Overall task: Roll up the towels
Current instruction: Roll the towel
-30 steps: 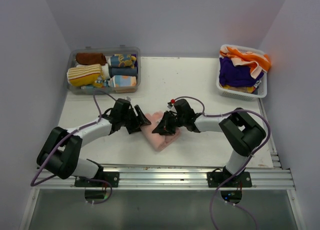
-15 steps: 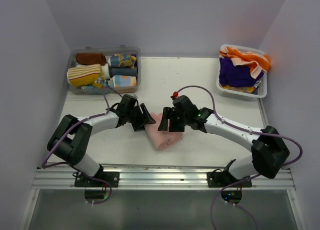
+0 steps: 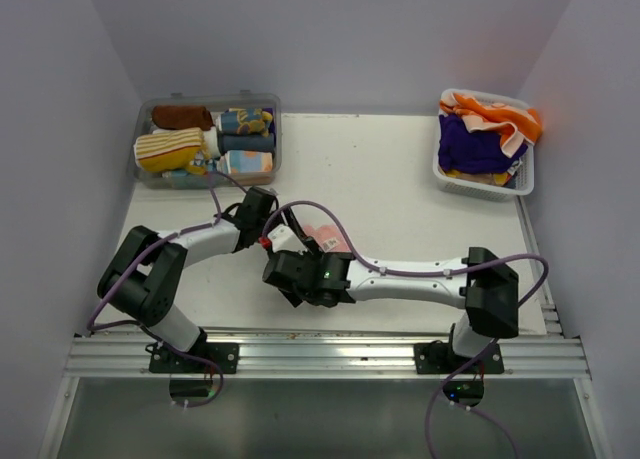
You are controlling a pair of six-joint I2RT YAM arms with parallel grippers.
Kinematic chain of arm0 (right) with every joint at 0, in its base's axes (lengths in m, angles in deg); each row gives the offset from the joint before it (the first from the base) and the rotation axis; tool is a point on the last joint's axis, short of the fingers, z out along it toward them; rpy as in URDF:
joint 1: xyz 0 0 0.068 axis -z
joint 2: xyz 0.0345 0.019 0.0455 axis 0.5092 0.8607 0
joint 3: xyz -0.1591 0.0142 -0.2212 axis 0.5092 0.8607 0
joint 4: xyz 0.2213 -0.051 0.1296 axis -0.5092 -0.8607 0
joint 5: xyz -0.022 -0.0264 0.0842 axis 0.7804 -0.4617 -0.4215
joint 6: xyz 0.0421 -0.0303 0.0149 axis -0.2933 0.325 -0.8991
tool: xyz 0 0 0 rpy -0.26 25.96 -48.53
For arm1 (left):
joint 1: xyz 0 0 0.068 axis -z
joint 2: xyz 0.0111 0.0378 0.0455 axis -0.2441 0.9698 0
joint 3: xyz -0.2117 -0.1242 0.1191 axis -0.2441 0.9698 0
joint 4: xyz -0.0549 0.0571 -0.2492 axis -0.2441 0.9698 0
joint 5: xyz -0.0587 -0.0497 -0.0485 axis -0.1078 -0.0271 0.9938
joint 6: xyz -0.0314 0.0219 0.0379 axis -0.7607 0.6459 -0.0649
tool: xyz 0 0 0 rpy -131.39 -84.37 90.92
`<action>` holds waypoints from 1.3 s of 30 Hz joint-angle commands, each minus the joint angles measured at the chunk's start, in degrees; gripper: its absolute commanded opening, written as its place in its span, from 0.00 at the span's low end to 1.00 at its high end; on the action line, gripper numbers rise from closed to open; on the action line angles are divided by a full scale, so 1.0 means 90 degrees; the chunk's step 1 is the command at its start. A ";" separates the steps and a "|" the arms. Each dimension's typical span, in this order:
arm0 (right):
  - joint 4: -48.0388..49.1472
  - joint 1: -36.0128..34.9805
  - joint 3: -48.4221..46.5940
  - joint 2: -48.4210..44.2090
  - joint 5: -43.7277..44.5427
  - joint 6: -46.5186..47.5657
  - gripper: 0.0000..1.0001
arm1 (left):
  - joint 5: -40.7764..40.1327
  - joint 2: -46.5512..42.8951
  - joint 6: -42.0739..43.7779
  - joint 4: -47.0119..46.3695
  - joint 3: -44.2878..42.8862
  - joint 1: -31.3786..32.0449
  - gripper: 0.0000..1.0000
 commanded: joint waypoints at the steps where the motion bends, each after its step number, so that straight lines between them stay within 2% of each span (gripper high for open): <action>1: -0.0177 -0.0055 -0.0231 0.0288 0.0917 0.0418 0.76 | -0.0293 0.0231 0.0322 0.0570 0.0043 0.0088 0.64; 5: 0.0077 -0.0075 -0.0075 0.0717 0.1307 0.0661 0.74 | -0.0313 0.0221 0.0331 0.0609 0.0053 0.0088 0.64; 8: 0.0291 -0.0065 -0.0006 0.1060 0.1484 0.0847 0.67 | -0.0313 0.0202 0.0292 0.0580 0.0073 0.0088 0.65; 14: 0.0604 -0.0046 0.0228 0.1169 0.1182 0.0721 0.53 | -0.0313 0.0094 0.0283 0.0628 0.0083 0.0088 0.66; 17: 0.0838 0.0139 0.0461 0.0935 0.0705 0.0604 0.35 | -0.0264 0.0036 0.0331 0.0696 -0.0015 0.0088 0.69; 18: 0.1061 0.0324 0.0559 0.0702 0.0539 0.0565 0.19 | -0.0225 -0.0003 0.0360 0.0735 -0.0034 0.0079 0.70; 20: 0.1296 0.0684 0.0890 0.0438 -0.0336 0.0399 0.05 | -0.0099 -0.0159 0.0428 0.0746 -0.0064 0.0040 0.73; 23: 0.2106 0.1057 0.1563 -0.0217 -0.1596 0.0156 0.01 | 0.0263 -0.0500 0.0497 0.0687 -0.0006 -0.0135 0.79; 26: 0.2673 0.1535 0.2091 -0.0618 -0.2341 -0.0128 0.01 | 0.0322 -0.0822 0.0633 0.0823 0.0004 -0.0282 0.85; 30: 0.3531 0.2121 0.2581 -0.0882 -0.3707 -0.0451 0.01 | 0.0507 -0.0980 0.0761 0.0863 0.0014 -0.0302 0.86; 39: 0.4850 0.2913 0.3353 -0.0707 -0.5224 -0.1232 0.01 | 0.0800 -0.0775 0.0868 0.0502 0.0122 -0.0263 0.87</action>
